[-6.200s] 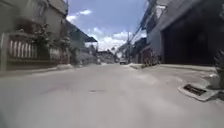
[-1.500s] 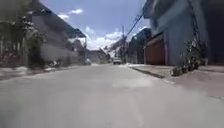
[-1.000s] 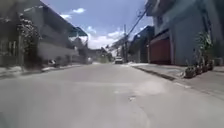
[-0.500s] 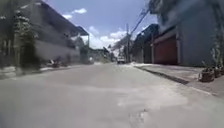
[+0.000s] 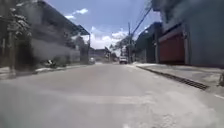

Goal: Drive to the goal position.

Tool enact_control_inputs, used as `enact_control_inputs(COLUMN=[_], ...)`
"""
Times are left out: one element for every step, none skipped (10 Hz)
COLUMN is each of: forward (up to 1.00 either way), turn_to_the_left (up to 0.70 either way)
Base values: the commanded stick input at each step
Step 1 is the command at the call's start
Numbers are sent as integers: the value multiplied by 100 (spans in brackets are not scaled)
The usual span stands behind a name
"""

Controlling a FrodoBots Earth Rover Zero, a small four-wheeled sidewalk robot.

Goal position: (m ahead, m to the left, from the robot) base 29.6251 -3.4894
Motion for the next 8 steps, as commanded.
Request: enact_control_inputs(forward=[100,100,100,100,100,100,100,100], turn_to_the_left=[0,-9,-39,-40,-40,-40,-40,-34])
